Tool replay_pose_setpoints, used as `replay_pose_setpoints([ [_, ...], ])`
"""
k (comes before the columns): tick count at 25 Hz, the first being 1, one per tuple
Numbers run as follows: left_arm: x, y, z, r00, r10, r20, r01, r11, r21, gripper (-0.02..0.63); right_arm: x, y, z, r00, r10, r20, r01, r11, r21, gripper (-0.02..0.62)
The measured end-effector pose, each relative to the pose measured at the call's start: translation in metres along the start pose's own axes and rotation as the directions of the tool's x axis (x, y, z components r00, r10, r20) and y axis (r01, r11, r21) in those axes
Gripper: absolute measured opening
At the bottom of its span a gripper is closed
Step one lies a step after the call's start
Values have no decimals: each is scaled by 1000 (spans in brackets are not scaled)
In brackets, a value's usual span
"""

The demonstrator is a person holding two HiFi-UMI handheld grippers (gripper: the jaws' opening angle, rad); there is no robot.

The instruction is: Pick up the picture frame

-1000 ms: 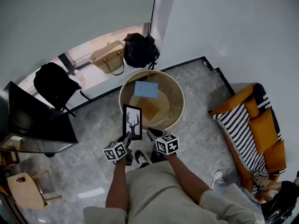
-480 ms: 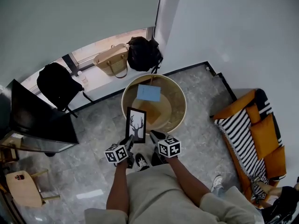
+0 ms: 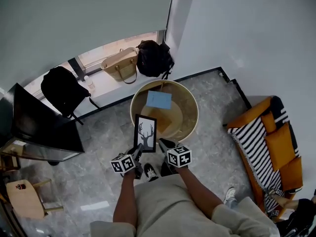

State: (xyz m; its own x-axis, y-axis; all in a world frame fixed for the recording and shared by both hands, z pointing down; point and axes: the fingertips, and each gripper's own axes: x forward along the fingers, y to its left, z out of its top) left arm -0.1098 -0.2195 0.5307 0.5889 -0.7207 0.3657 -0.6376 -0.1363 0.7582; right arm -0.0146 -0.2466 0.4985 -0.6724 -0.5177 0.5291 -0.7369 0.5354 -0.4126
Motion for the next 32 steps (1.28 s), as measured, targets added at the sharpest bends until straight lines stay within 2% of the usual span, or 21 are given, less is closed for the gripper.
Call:
replay_pose_setpoints([
  [5,-5,4,0,1000,5,15,-4,1000,-22,38,1,5,-4,1000,8,-7,-8,1000,-1,41],
  [16,-4,2,-3,1000,-1,9,2,1000,-12,38,1,14,-10,998,48,-39,-50,998,-36,40],
  [32,4,-6,-6,1000,-4,8,4,1000,-7,38,-10,0,-8,999,37,-19,-37,999,-26,40],
])
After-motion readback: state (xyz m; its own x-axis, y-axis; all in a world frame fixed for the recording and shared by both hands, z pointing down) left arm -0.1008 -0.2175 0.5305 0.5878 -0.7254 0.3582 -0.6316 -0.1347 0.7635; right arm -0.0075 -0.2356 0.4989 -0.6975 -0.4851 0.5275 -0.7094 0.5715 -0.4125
